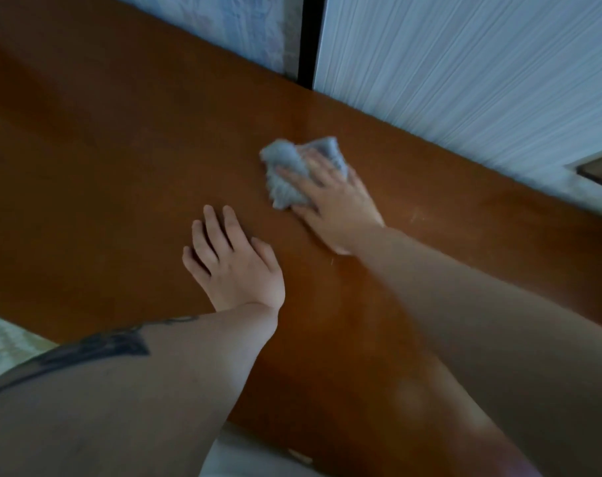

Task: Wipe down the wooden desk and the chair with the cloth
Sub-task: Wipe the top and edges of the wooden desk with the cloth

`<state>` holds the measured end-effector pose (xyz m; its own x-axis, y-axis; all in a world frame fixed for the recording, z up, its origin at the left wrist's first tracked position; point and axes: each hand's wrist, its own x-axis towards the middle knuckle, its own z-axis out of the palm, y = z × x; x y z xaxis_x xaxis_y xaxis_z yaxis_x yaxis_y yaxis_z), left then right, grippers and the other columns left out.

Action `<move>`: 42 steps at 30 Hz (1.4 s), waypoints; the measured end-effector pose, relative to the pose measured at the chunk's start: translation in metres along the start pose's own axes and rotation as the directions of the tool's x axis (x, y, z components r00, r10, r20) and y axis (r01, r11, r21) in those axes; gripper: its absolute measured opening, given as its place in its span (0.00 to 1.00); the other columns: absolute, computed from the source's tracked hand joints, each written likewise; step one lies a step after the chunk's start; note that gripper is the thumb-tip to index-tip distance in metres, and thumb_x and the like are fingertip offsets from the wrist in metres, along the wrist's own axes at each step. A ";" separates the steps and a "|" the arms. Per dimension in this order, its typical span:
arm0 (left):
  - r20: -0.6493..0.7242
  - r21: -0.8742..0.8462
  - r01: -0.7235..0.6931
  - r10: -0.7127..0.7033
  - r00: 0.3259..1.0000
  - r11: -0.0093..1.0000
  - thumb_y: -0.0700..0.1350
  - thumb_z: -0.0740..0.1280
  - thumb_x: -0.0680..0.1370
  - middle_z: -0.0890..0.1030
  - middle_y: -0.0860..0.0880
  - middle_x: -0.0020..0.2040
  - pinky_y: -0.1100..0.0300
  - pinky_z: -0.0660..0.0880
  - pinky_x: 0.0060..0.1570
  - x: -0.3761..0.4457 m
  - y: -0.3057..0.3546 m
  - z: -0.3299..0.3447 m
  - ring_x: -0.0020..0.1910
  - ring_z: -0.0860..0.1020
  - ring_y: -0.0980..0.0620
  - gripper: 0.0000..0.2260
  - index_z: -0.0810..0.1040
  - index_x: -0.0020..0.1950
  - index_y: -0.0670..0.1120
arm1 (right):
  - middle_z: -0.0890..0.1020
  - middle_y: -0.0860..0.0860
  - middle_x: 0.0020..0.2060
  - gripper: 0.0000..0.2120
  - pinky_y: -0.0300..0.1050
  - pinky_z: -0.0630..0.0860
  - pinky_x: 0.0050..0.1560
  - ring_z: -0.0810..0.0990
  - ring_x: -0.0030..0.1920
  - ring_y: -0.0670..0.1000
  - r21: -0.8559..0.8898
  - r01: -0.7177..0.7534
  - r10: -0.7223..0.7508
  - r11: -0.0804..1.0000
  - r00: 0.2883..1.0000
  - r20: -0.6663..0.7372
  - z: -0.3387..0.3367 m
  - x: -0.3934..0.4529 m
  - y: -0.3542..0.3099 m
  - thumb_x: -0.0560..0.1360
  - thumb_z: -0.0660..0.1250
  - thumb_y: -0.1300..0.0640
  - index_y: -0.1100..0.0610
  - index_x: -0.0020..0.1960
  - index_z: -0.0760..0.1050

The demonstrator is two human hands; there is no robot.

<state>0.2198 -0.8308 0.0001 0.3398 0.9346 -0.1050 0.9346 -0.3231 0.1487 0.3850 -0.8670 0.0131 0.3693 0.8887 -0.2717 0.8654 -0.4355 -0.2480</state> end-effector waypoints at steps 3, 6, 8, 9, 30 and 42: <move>0.001 0.010 -0.013 0.013 1.000 1.000 0.50 0.51 0.80 0.59 0.44 0.77 0.40 0.52 0.72 0.000 0.000 0.000 0.76 0.54 0.43 0.25 0.58 0.76 0.46 | 0.51 0.49 0.79 0.26 0.57 0.46 0.76 0.47 0.78 0.50 0.222 -0.438 0.482 0.871 0.850 -0.211 0.004 -0.003 0.029 0.82 0.54 0.44 0.40 0.78 0.51; -0.008 0.011 -0.004 0.004 1.000 1.000 0.49 0.53 0.80 0.59 0.43 0.77 0.39 0.53 0.72 0.000 0.000 0.002 0.76 0.55 0.42 0.24 0.59 0.76 0.45 | 0.50 0.51 0.79 0.27 0.58 0.46 0.76 0.47 0.78 0.51 0.198 -0.523 0.558 0.829 0.796 -0.233 0.016 -0.019 -0.002 0.82 0.54 0.44 0.42 0.78 0.50; -0.011 0.016 -0.002 0.002 1.000 1.000 0.49 0.52 0.79 0.59 0.43 0.77 0.38 0.53 0.72 0.000 0.000 0.001 0.76 0.55 0.42 0.25 0.59 0.76 0.45 | 0.47 0.49 0.79 0.27 0.55 0.43 0.75 0.43 0.78 0.50 0.106 -0.295 0.307 0.950 0.943 -0.127 0.012 -0.012 -0.019 0.82 0.52 0.43 0.40 0.79 0.46; -0.012 0.022 -0.003 0.003 1.000 1.000 0.49 0.51 0.79 0.60 0.43 0.77 0.38 0.53 0.72 0.000 0.001 0.001 0.76 0.55 0.42 0.25 0.59 0.76 0.45 | 0.46 0.48 0.79 0.27 0.54 0.42 0.75 0.42 0.78 0.49 0.051 -0.155 0.160 0.987 0.982 -0.102 0.005 -0.001 -0.018 0.82 0.51 0.43 0.40 0.79 0.45; 0.011 -0.058 -0.035 0.035 0.999 0.998 0.47 0.55 0.80 0.58 0.42 0.77 0.37 0.51 0.72 -0.001 0.001 0.000 0.76 0.54 0.41 0.24 0.59 0.76 0.43 | 0.50 0.51 0.79 0.27 0.60 0.50 0.76 0.46 0.79 0.51 0.319 -0.638 0.710 0.701 0.668 -0.223 0.031 -0.073 -0.025 0.81 0.55 0.46 0.43 0.79 0.52; 0.015 -0.309 -0.116 0.126 0.992 0.944 0.44 0.61 0.79 0.57 0.47 0.79 0.43 0.44 0.75 -0.004 -0.009 -0.013 0.78 0.51 0.45 0.23 0.63 0.75 0.49 | 0.52 0.50 0.79 0.26 0.58 0.49 0.77 0.45 0.78 0.50 0.347 -0.721 0.800 0.600 0.550 -0.240 0.054 -0.146 -0.037 0.82 0.54 0.45 0.43 0.79 0.53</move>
<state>0.2084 -0.8296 0.0123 0.4567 0.8840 -0.0998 0.8105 -0.3672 0.4563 0.2808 -0.9887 0.0115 0.9768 0.1746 -0.1244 0.1350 -0.9517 -0.2757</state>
